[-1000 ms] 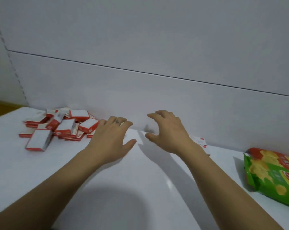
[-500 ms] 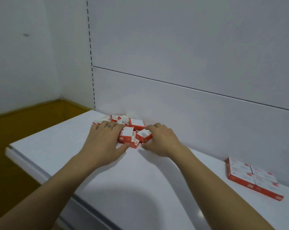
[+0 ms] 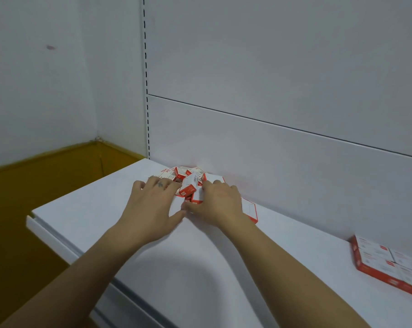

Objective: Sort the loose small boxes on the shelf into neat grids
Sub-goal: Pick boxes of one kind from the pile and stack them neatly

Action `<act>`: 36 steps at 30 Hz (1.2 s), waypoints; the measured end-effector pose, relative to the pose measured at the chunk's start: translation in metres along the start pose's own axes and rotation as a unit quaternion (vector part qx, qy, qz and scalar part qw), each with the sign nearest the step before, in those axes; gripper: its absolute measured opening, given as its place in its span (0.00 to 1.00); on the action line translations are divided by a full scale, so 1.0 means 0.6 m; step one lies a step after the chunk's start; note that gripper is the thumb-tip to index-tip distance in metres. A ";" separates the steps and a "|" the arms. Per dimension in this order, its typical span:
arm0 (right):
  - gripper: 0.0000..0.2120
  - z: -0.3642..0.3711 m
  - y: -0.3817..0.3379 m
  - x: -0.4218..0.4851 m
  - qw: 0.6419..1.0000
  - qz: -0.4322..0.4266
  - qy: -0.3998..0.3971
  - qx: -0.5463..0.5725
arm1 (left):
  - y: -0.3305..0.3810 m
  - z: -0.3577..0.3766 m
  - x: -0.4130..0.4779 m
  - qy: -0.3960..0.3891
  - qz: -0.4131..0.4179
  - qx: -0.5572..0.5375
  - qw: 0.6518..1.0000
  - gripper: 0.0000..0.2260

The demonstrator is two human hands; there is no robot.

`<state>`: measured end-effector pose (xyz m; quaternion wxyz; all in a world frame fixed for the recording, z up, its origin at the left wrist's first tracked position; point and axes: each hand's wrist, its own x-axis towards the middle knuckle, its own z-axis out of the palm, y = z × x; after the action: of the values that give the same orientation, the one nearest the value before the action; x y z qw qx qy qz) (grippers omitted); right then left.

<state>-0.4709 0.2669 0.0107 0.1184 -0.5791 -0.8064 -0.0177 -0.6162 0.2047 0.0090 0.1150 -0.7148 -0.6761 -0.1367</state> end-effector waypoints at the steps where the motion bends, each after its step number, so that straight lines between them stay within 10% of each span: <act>1: 0.27 0.003 -0.005 0.000 1.000 0.010 0.010 -0.003 | 0.000 0.000 -0.001 0.002 0.005 0.008 1.000 0.28; 17: 0.20 -0.014 0.040 -0.020 0.991 0.051 0.027 0.122 | 0.010 0.006 0.019 0.011 0.033 -0.007 0.999 0.26; 36: 0.34 -0.153 0.259 -0.179 0.983 0.029 0.114 0.141 | 0.245 -0.019 0.084 0.072 0.227 -0.154 0.959 0.31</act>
<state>-0.2772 0.2032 0.0603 0.2905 -0.5740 -0.7648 0.0343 -0.4677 0.2391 0.0406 0.0802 -0.8469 -0.4565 -0.2606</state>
